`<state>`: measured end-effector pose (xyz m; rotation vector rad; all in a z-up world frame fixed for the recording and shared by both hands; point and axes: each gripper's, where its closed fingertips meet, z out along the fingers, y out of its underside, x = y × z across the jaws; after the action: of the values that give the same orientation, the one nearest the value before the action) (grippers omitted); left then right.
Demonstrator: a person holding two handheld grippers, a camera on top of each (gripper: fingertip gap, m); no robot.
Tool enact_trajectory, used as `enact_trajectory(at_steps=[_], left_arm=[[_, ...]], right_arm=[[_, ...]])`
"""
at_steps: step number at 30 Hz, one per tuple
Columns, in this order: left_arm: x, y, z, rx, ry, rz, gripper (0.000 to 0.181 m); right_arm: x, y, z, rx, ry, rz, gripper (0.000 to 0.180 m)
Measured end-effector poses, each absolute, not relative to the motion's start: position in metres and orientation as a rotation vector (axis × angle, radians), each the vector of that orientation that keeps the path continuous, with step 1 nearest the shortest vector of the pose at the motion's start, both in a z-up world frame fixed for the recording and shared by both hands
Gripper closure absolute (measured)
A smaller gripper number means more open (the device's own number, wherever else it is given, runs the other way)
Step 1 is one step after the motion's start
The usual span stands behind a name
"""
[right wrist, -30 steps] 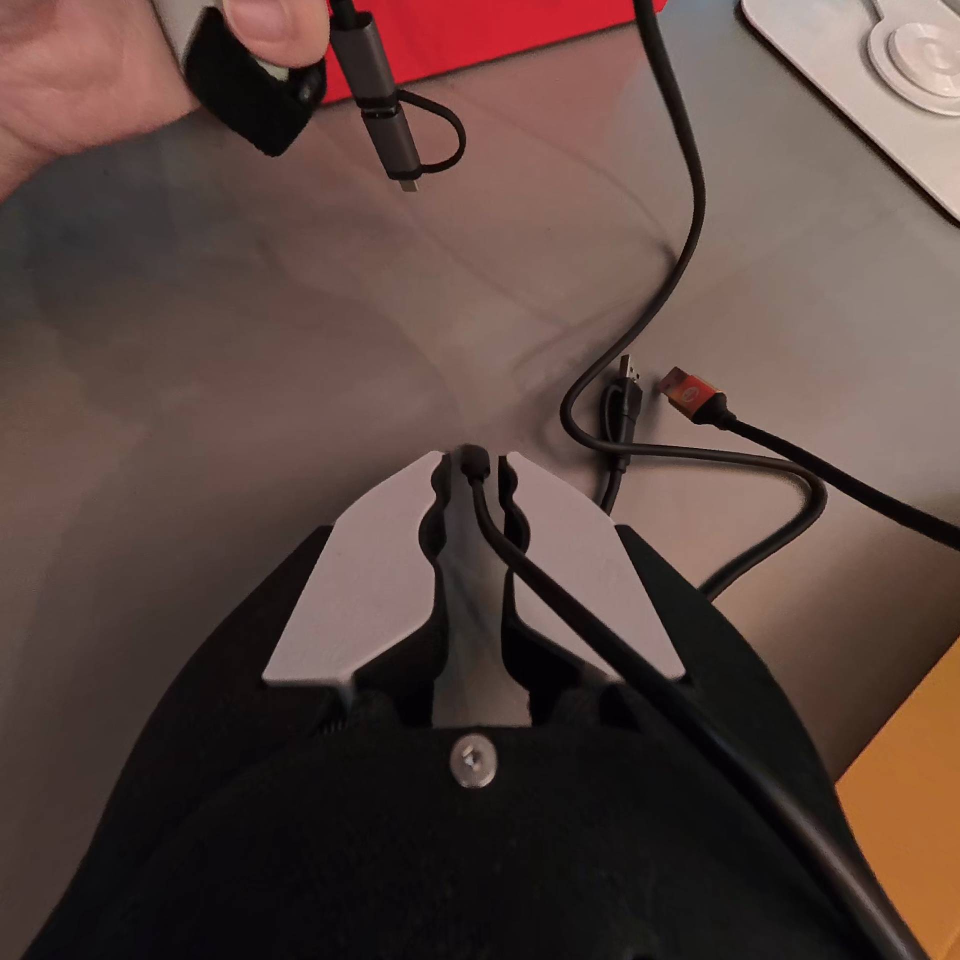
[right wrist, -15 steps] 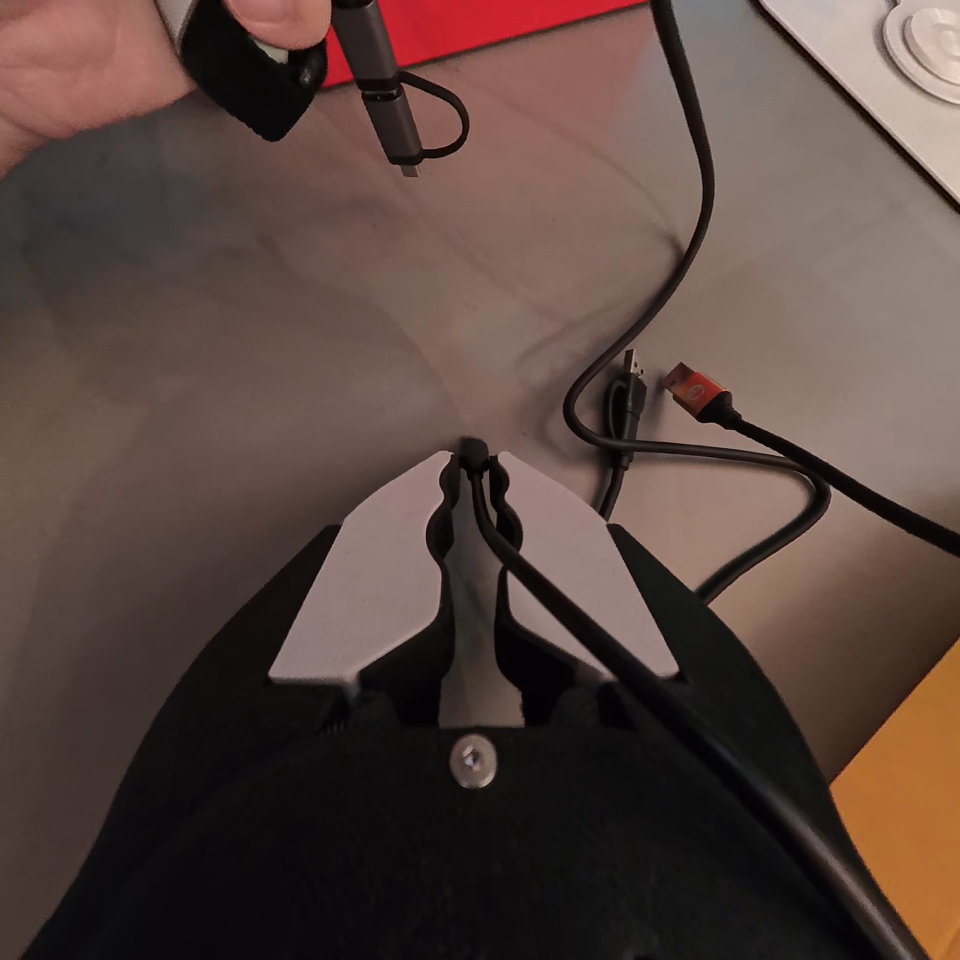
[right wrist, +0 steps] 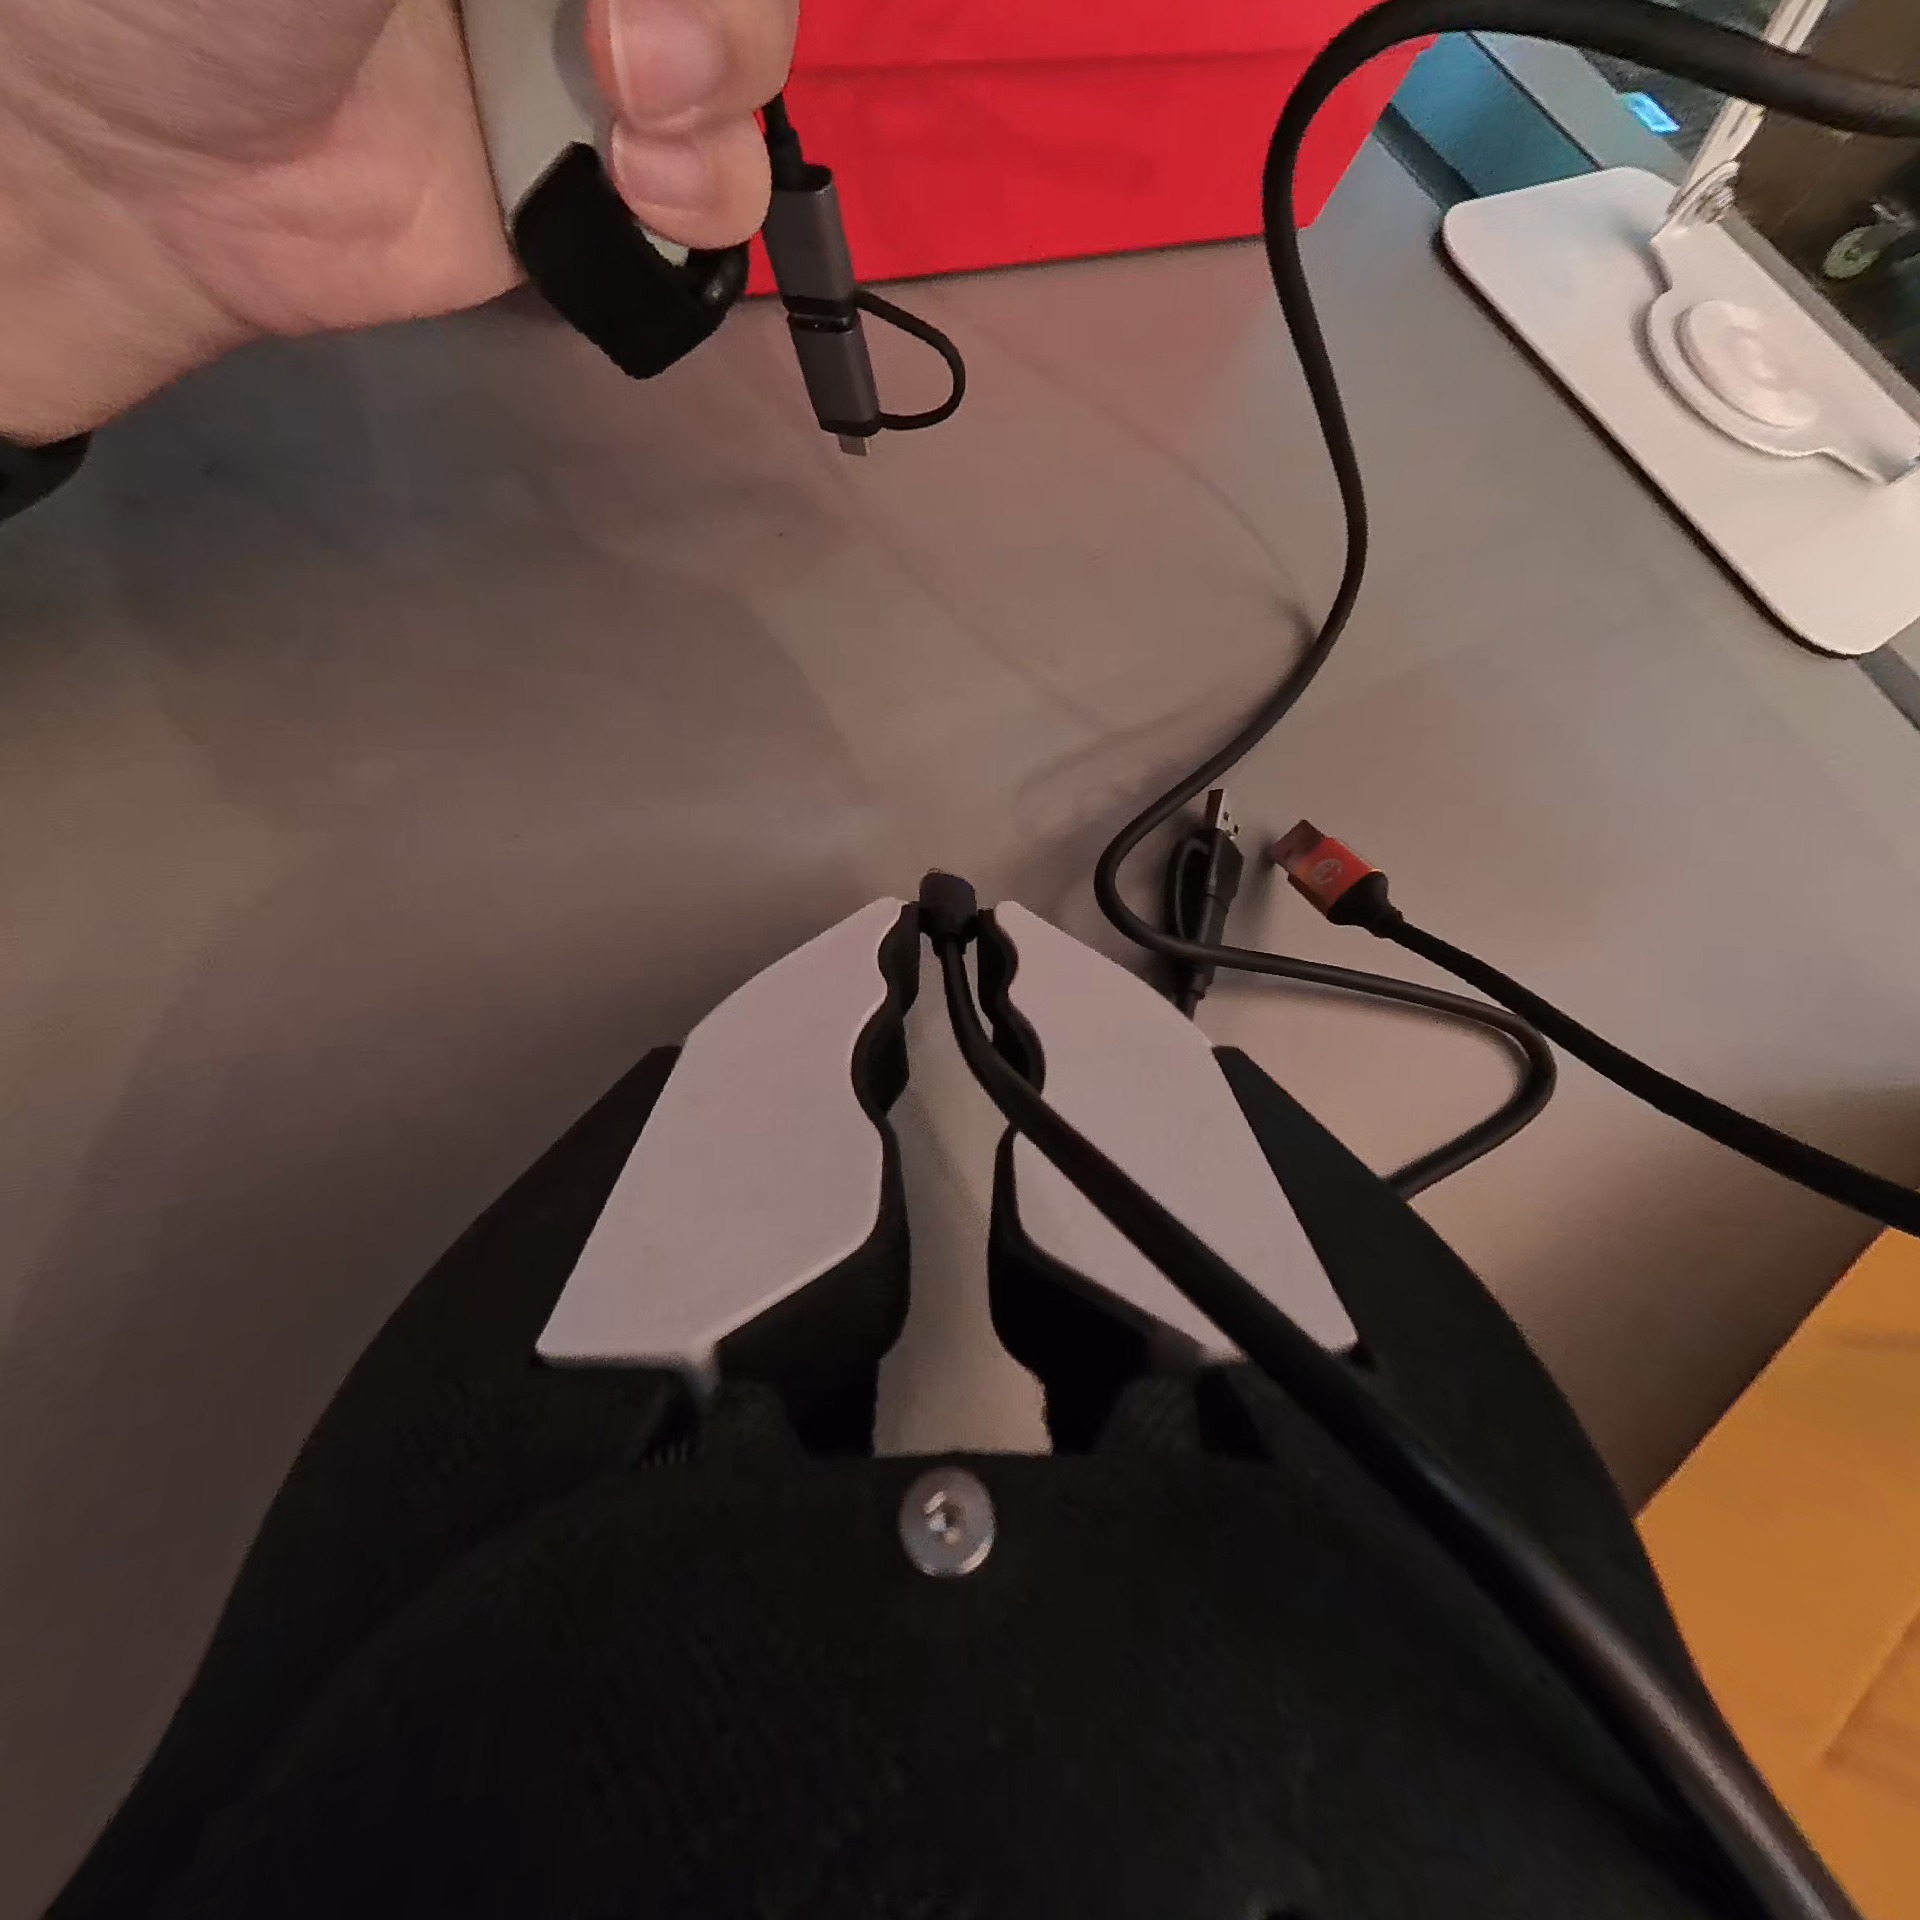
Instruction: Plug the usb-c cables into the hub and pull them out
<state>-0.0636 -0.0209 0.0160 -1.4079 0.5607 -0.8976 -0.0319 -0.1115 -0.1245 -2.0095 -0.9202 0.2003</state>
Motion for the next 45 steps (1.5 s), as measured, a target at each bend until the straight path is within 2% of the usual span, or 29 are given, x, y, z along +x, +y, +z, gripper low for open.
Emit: enact_trajectory(at_steps=[9, 15, 24, 45], left_arm=[[-0.063, -0.021, 0.016, -1.403, 0.565, -0.896, 0.157], [-0.07, -0.02, 0.022, -1.369, 0.538, -0.907, 0.157], [-0.074, -0.022, 0.029, -1.284, 0.509, -0.913, 0.157], [-0.047, -0.043, 0.028, -1.191, 0.579, -1.094, 0.157]], right_arm=[[-0.031, -0.107, -0.099, -1.848, -0.925, 0.103, 0.168], [-0.037, -0.105, -0.048, -1.583, -0.987, -0.091, 0.169], [-0.042, -0.075, 0.033, -1.392, -0.794, -0.026, 0.169], [-0.024, -0.067, 0.031, -1.331, -0.594, 0.039, 0.169]])
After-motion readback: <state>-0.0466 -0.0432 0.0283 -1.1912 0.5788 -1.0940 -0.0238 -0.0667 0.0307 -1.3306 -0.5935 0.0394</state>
